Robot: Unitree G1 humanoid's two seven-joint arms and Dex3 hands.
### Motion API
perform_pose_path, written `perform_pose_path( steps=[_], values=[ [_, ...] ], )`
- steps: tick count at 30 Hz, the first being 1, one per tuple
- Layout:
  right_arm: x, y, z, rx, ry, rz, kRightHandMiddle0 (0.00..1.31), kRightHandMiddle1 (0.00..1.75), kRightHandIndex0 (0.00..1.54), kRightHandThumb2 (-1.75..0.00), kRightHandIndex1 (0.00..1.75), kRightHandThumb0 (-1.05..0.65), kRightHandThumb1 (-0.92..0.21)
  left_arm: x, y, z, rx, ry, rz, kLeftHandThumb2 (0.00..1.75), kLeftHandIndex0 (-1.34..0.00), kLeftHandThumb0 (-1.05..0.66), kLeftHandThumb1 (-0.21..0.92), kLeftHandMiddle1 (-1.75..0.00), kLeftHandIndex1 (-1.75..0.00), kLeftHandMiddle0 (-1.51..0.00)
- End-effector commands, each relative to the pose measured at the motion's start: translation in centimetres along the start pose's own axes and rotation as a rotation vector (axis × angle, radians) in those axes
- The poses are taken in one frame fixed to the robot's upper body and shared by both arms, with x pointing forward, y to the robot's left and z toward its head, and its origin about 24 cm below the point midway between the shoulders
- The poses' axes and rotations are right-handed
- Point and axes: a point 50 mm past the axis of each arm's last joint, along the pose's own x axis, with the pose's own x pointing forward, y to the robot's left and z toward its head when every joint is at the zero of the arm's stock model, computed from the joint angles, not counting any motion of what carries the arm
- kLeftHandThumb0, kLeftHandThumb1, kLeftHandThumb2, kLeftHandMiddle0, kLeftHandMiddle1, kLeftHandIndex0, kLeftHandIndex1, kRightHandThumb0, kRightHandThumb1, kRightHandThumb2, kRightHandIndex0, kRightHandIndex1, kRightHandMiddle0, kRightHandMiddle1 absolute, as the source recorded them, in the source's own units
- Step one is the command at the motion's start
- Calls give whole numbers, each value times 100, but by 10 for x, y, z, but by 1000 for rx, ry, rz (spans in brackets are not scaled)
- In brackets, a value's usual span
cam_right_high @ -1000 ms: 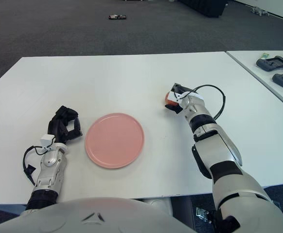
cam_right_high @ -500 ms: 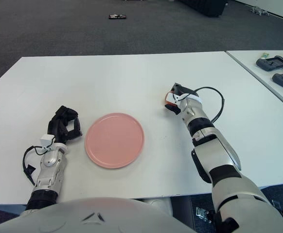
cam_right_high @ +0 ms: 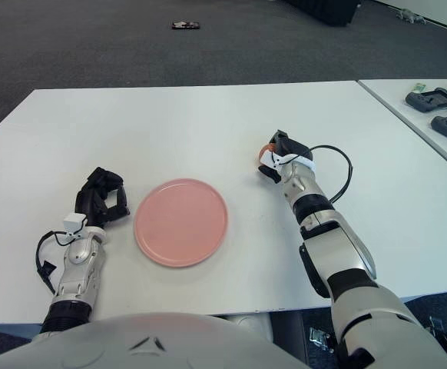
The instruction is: Put the apple into the plate.
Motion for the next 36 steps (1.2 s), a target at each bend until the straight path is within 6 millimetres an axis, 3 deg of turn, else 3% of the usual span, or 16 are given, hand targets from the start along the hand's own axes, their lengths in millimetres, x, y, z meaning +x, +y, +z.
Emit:
perform_pose_path(
  steps=[1,14,22,30,36],
  values=[
    [-3,1,6,142,-42,-53,73,175,132,-150,175,-53,-17,-6,4,-16,11,91,20,137,-64,-49,28,-175,-175,-125],
    [-9,-7,4,600,-105,-158,83,175,143,-164,175,-59,-5,-6,5,-16,7,87,21,137,-64,-49,28,-175,-175,-125],
    [-10,-15,9,988,-108,-154,85,175,146,-166,175,-60,-4,-6,4,-16,6,80,18,138,-65,-50,28,-175,-175,-127],
    [-24,-21,23,1142,-181,-126,81,175,141,-161,175,-58,-8,-6,4,-16,5,83,13,138,-65,-50,28,-175,-175,-123],
    [-32,-24,34,1163,-245,-80,77,175,138,-155,175,-55,-13,-6,3,-16,1,82,14,137,-64,-49,28,-175,-175,-122]
  ],
)
